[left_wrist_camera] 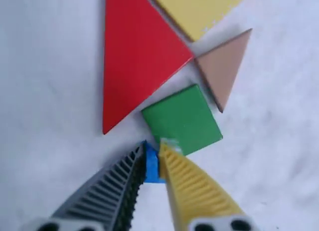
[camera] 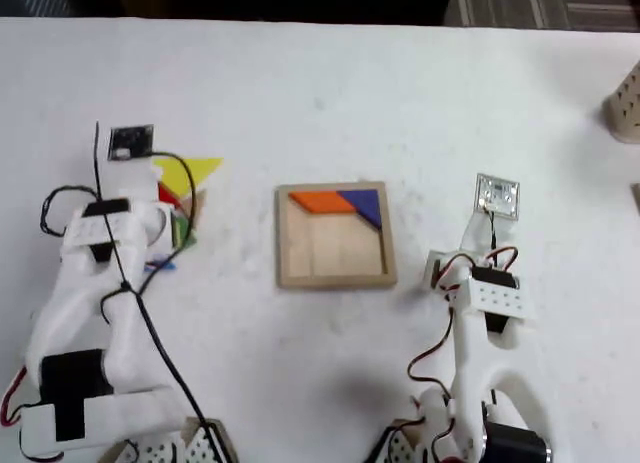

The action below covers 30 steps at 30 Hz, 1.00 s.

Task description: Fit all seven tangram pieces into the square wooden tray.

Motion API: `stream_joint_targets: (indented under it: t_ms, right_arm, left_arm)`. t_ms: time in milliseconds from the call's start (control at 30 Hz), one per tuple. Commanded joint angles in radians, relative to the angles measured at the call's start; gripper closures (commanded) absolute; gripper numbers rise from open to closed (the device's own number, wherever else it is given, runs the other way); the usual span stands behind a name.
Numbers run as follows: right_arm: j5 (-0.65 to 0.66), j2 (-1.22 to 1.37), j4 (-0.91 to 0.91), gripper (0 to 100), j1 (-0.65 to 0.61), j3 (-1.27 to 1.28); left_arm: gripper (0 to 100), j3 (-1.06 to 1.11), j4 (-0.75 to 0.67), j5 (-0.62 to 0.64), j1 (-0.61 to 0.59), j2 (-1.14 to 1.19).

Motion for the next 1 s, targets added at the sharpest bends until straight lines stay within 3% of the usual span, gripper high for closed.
stream_joint_targets:
  t_ms: [0,267,533,767,967]
  right_arm:
    - [0.015,-0.038,-0.012,93.9,-0.008,-0.005]
    - [0.015,-0.038,-0.010,93.9,-0.007,-0.005]
    - [0.015,-0.038,-0.010,93.9,-0.007,-0.005]
    - [0.015,-0.038,-0.010,93.9,-0.008,-0.005]
    - [0.015,-0.038,-0.010,93.9,-0.008,-0.005]
  left_arm:
    - [80,-0.005,-0.035,0.006,-0.008,-0.047]
    - [79,-0.005,-0.032,0.091,-0.016,-0.047]
    - [79,-0.003,0.002,0.204,-0.177,-0.047]
    - [79,-0.015,0.011,0.203,-0.128,0.022]
    - [79,-0.199,0.153,0.203,-0.122,0.205]
